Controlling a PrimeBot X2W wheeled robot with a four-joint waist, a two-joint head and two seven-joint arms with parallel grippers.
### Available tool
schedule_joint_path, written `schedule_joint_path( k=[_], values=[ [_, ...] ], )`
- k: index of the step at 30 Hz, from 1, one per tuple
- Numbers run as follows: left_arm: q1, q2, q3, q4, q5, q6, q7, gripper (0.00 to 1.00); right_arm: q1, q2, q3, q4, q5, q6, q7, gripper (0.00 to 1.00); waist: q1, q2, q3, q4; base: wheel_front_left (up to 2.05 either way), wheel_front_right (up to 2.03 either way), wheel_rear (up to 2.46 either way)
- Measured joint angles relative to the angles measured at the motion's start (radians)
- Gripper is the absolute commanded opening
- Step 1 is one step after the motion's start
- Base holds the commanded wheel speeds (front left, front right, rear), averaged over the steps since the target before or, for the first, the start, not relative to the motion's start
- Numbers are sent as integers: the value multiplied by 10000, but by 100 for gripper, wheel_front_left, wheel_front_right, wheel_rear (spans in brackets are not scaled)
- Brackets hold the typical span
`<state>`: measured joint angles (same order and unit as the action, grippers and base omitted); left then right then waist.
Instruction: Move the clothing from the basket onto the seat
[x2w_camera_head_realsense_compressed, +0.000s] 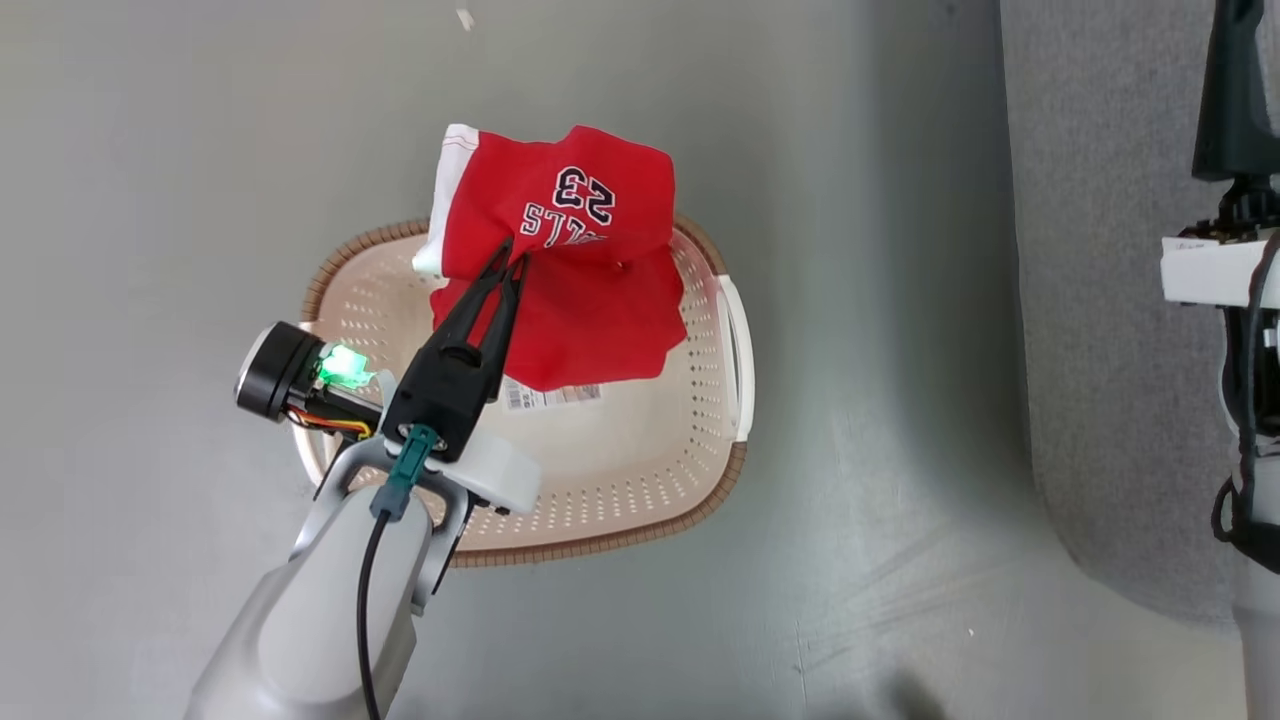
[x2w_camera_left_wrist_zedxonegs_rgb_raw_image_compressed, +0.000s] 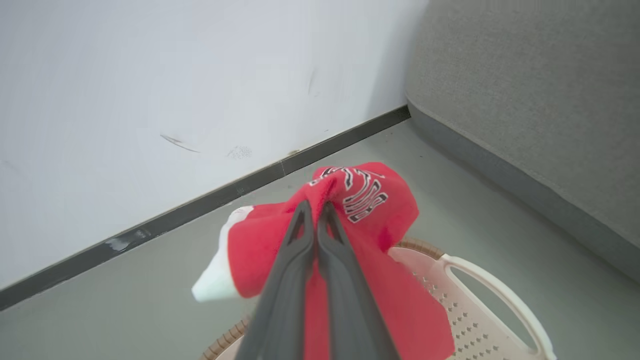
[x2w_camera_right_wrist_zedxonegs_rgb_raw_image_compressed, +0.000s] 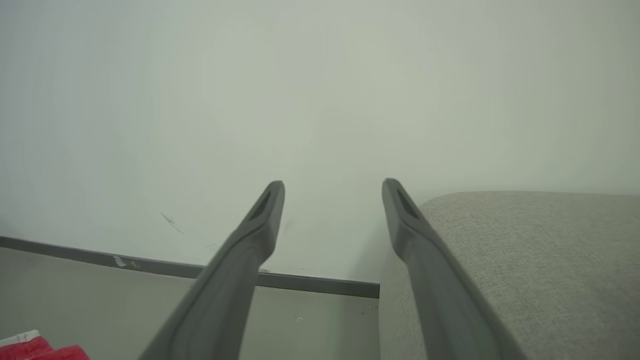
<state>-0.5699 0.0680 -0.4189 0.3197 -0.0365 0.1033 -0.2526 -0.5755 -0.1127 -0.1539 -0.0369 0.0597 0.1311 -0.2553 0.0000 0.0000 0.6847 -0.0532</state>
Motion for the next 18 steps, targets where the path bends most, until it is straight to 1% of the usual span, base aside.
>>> schedule_joint_path(
  k=[8,13,18],
  values=[
    [501,219,21,-1124,0,58,0,0,460,-176,240,295,-2,-2,0,100,0,0,-768,254,0,0,0],
    [688,389,33,-1732,0,52,-2,0,662,-299,823,447,-100,0,0,100,0,0,-1264,378,0,0,0],
    [715,696,36,-2117,0,-82,-10,0,920,-456,1551,612,-100,0,0,100,0,0,-1783,463,0,0,0]
  ],
)
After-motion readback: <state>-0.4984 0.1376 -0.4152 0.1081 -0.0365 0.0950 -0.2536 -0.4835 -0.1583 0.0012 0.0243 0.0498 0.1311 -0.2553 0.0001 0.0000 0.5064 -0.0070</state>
